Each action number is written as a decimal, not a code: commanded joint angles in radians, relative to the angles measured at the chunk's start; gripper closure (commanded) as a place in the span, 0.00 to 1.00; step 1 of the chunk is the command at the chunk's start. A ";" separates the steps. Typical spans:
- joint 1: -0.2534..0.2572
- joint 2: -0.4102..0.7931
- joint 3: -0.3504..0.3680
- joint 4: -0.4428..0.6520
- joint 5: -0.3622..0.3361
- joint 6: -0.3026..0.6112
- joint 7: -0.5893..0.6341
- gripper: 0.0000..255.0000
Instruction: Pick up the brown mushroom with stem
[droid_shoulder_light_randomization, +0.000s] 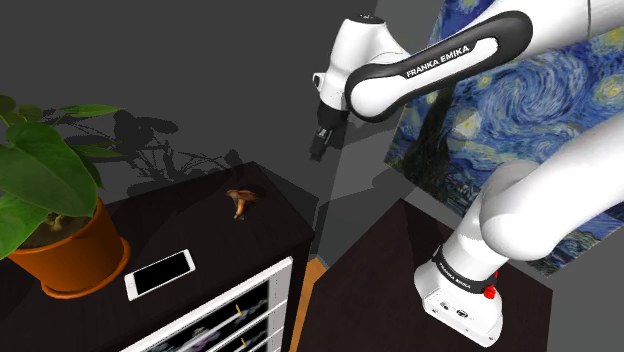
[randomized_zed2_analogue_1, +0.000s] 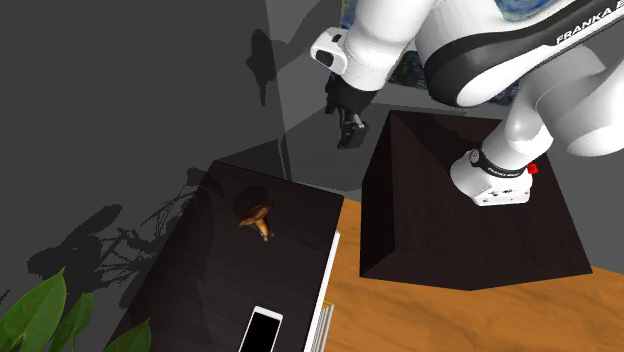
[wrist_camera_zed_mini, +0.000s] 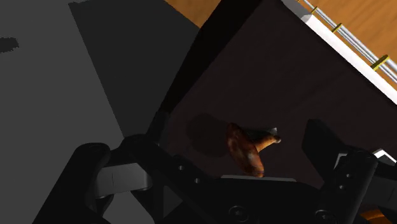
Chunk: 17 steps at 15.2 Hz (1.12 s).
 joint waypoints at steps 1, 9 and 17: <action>0.005 0.084 0.005 0.013 -0.007 0.097 -0.006 0.00; 0.017 0.408 0.033 0.124 -0.081 0.394 0.002 0.00; 0.084 0.724 -0.002 0.328 -0.221 0.590 0.062 0.00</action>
